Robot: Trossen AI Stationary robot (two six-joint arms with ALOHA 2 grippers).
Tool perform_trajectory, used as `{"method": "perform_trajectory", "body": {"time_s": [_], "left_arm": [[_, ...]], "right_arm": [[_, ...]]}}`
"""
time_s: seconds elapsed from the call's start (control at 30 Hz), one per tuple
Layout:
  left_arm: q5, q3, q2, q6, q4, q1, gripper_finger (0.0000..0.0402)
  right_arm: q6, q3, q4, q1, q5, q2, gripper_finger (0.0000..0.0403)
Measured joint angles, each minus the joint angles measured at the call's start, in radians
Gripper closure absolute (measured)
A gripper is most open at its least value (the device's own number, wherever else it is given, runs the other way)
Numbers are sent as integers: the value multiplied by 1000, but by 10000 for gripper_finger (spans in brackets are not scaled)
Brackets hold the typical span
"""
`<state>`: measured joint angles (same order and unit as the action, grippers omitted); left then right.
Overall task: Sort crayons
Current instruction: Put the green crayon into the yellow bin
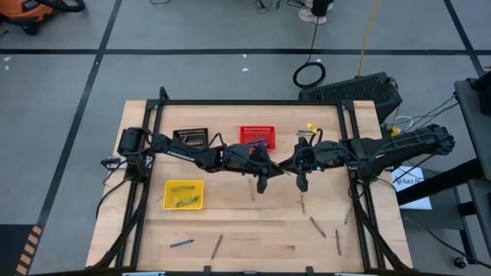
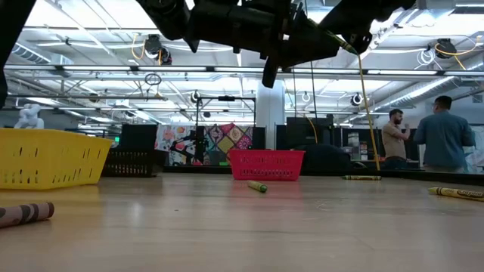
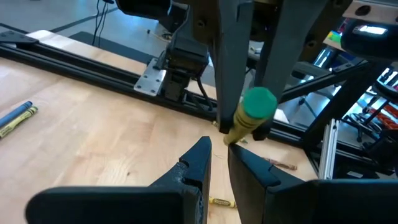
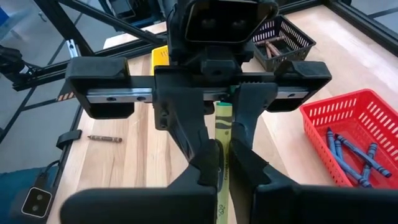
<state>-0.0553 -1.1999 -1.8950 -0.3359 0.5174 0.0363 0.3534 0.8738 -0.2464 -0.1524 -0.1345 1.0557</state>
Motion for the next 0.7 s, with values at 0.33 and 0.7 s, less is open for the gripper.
{"method": "perform_trajectory", "body": {"time_s": [0.33, 0.7], "left_arm": [[-31, 0, 0, -3, 24, -4, 338], [-83, -1, 0, 47, 27, -5, 338]], "right_arm": [[-3, 0, 19, 0, 0, 0, 403], [-3, 0, 16, 0, 0, 0, 403]]}}
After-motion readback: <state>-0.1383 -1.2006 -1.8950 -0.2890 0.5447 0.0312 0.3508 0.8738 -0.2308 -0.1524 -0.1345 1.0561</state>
